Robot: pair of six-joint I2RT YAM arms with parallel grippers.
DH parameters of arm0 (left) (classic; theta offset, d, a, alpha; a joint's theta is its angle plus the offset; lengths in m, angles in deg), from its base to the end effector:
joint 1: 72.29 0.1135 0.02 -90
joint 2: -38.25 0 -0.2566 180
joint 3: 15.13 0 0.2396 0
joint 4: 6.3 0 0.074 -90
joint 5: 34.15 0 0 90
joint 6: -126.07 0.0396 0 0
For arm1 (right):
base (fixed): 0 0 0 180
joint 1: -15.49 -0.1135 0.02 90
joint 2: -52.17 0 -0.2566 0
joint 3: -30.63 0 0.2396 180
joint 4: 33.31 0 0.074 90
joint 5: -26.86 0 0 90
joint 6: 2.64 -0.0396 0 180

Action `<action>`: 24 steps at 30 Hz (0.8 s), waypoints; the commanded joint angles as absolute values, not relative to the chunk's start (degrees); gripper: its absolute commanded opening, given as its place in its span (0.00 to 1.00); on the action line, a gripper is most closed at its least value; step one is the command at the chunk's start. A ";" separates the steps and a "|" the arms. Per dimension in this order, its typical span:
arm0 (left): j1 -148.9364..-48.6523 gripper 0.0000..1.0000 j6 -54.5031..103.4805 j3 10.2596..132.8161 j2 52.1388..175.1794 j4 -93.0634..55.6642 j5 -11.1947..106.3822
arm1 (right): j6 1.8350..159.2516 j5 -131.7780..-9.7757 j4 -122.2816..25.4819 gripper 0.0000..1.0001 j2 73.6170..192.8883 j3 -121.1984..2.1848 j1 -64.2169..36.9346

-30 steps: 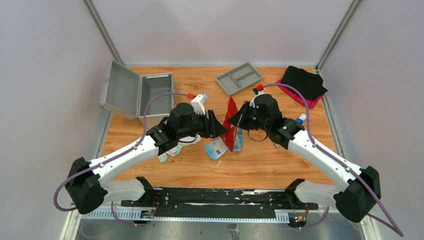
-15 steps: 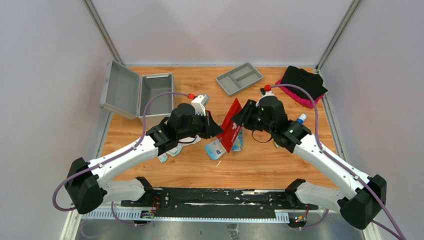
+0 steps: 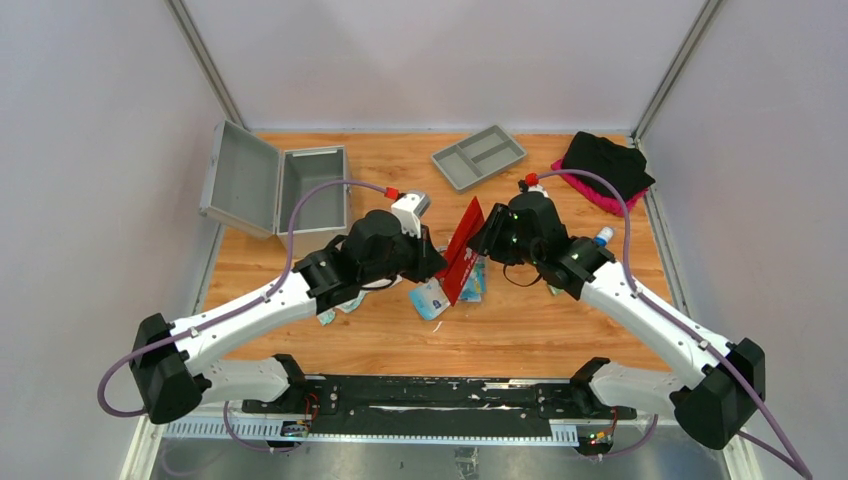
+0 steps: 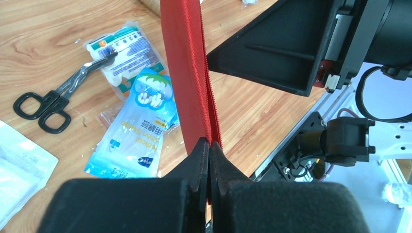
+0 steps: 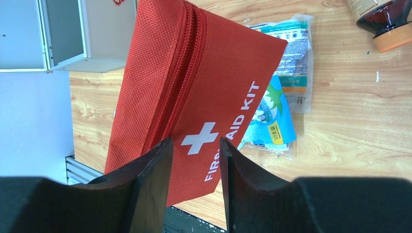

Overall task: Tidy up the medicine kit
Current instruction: Open the medicine pouch.

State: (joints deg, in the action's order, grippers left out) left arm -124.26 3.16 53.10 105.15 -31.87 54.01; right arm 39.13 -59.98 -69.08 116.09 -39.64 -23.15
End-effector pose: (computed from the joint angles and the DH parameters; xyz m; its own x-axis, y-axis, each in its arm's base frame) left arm 0.1607 -0.2075 0.3085 -0.6499 -0.0505 -0.7583 0.5387 0.6733 -0.5065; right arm 0.1921 0.1508 0.3147 -0.6926 0.3997 -0.6004 -0.1042 0.7683 0.6316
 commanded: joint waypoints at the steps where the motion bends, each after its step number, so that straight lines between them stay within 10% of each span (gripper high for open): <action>1: -125.37 0.00 5.04 54.39 105.16 -32.89 56.92 | 38.95 -59.18 -70.65 0.46 115.89 -41.47 -24.06; 24: -126.74 0.00 6.51 54.65 106.52 -32.10 56.51 | 38.36 -55.99 -71.71 0.50 119.69 -40.52 -23.99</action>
State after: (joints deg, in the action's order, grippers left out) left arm -125.96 4.85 53.10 106.68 -32.97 55.91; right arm 38.87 -58.97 -69.28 118.28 -39.66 -23.15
